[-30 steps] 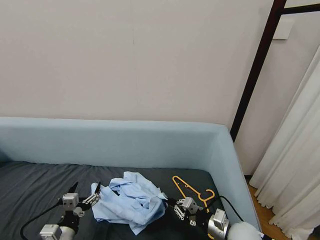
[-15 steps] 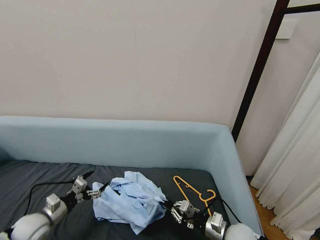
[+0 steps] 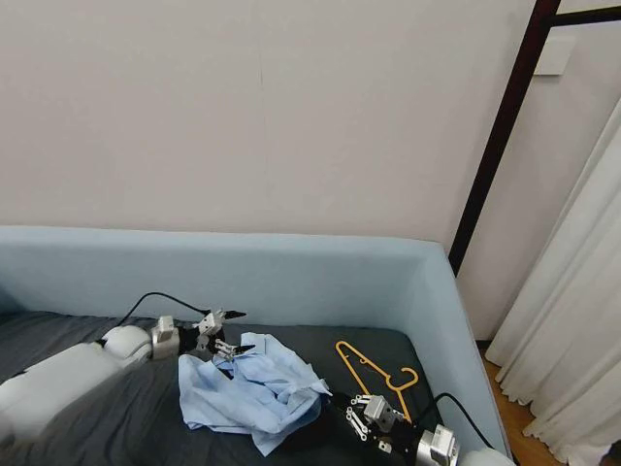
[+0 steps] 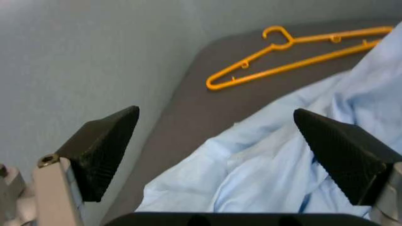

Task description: Pick up the clothes from the sofa and hang them on the clothes hanger.

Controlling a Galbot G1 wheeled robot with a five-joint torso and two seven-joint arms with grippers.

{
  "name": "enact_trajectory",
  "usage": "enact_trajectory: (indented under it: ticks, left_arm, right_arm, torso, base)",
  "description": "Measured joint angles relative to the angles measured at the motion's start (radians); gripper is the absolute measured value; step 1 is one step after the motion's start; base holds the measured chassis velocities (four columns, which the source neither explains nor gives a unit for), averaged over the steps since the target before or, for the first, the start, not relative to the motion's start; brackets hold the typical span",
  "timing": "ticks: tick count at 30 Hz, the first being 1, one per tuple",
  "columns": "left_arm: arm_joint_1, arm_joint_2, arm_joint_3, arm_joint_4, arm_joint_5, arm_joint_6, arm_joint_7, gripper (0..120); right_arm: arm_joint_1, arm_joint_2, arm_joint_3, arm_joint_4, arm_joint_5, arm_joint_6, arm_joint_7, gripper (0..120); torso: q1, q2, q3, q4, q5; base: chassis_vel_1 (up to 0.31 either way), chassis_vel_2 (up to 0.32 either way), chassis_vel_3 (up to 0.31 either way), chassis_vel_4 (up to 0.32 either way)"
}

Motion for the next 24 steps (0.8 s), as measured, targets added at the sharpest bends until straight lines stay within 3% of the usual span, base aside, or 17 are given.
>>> enact_trajectory:
  ticks: [4,11,12,13,24]
  left_arm:
    - [-0.022,-0.103,0.028,0.142,0.045,0.006,0.004,100]
    - [0.015,-0.206,0.025,0.198,0.098,0.04,-0.103,100]
    - [0.025,-0.224,0.019,0.211,0.129,0.046,-0.127,100]
    - [0.045,-0.245,0.006,0.248,0.237,0.048,-0.147,100]
    - [0.132,-0.152,-0.026,0.157,0.241,0.016,-0.102,100]
  right_arm:
    - [-0.038,0.0,0.038,0.02,-0.009,0.005,-0.007,0]
    - [-0.095,-0.002,0.087,0.049,-0.022,0.008,-0.016,0]
    - [-0.106,-0.002,0.095,0.055,-0.024,0.009,-0.017,0]
    - [-0.137,-0.004,0.119,0.07,-0.027,0.009,-0.017,0]
    - [-0.194,0.0,0.152,0.074,-0.064,0.026,-0.02,0]
  torso:
    - [0.0,0.0,0.0,0.0,-0.0001]
    - [0.0,0.0,0.0,-0.0002,-0.0005]
    - [0.0,0.0,0.0,-0.0003,-0.0004]
    - [0.0,0.0,0.0,-0.0004,-0.0003]
    - [0.0,0.0,0.0,0.0002,-0.0003]
  base:
    - [0.0,0.0,0.0,0.0]
    - [0.0,0.0,0.0,0.0]
    - [0.0,0.0,0.0,0.0]
    - [0.0,0.0,0.0,0.0]
    - [0.0,0.0,0.0,0.0]
